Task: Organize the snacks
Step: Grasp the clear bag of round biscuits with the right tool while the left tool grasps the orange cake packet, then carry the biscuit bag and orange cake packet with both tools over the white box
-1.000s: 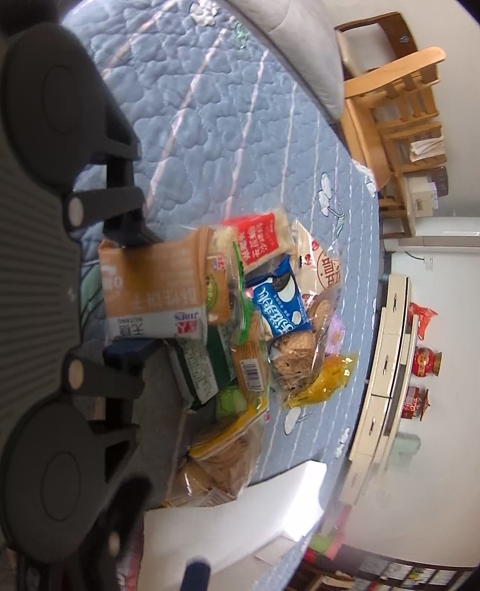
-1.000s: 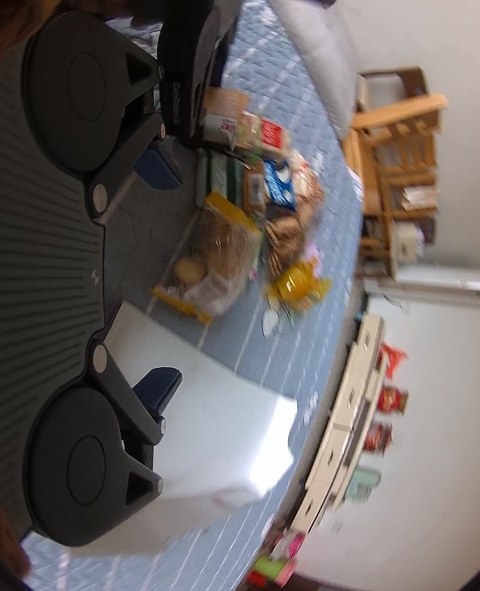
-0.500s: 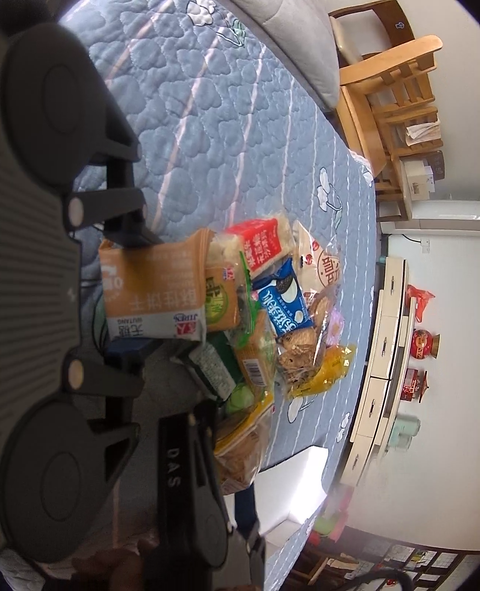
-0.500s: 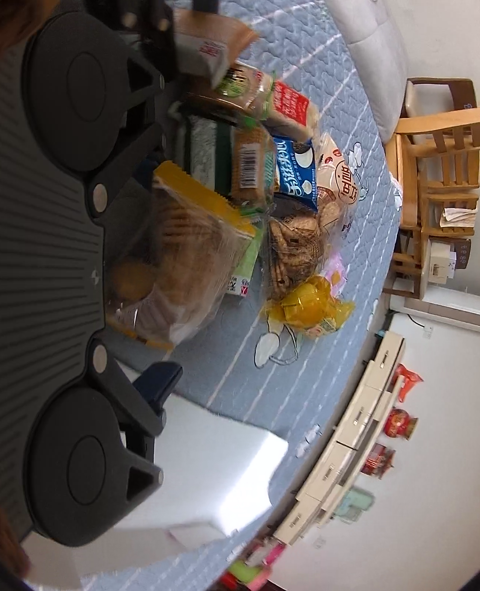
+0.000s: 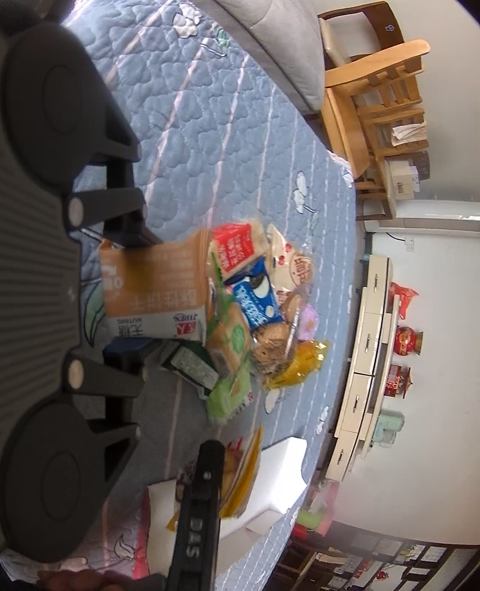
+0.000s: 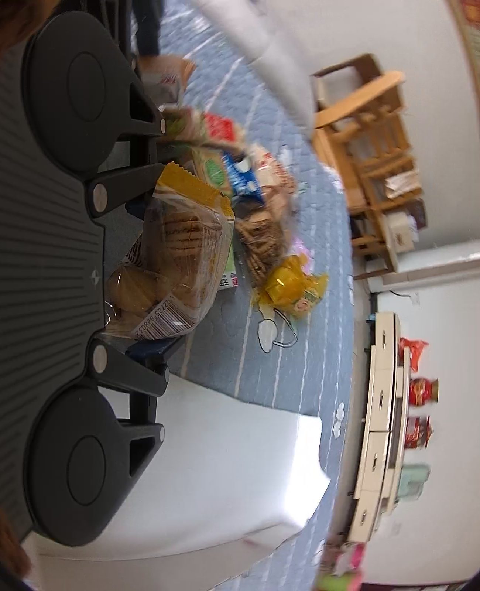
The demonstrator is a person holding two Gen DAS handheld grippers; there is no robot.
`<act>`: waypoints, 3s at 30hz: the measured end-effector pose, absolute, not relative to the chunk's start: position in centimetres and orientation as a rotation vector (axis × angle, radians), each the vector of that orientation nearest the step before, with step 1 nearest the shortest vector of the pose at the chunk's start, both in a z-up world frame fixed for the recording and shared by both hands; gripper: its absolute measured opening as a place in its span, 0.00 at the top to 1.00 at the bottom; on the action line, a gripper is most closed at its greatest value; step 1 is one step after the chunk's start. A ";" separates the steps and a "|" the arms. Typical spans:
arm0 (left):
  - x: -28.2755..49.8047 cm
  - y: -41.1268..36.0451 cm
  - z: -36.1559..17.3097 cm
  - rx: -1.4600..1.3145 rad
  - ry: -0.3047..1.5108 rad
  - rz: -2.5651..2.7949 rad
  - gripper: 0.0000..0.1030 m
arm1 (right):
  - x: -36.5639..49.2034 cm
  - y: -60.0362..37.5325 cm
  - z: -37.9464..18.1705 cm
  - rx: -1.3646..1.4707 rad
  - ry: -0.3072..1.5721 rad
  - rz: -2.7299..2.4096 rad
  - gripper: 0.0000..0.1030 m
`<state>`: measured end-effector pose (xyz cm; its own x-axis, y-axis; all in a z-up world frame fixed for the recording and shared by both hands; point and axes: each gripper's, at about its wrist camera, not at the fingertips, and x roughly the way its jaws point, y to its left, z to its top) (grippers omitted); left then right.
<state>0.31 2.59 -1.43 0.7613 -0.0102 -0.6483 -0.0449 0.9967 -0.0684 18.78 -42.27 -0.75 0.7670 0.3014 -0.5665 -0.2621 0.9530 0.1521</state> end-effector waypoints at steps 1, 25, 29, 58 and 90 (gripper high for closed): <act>0.2 2.5 -1.2 -0.078 0.698 0.018 0.55 | 18.2 -42.5 -0.4 0.080 0.615 0.306 0.28; -0.7 -1.7 3.4 -0.006 0.601 -0.062 0.55 | 11.3 -45.5 3.9 0.080 0.445 0.231 0.28; -0.4 -2.8 4.0 0.000 0.590 -0.085 0.55 | 10.8 -46.2 4.0 0.080 0.427 0.204 0.28; 2.5 -10.5 5.7 0.061 0.570 -0.223 0.55 | 8.2 -49.7 4.5 0.150 0.368 0.013 0.28; 11.1 -17.8 3.4 0.125 0.656 -0.272 0.55 | 18.5 -46.9 4.7 0.121 0.513 0.001 0.28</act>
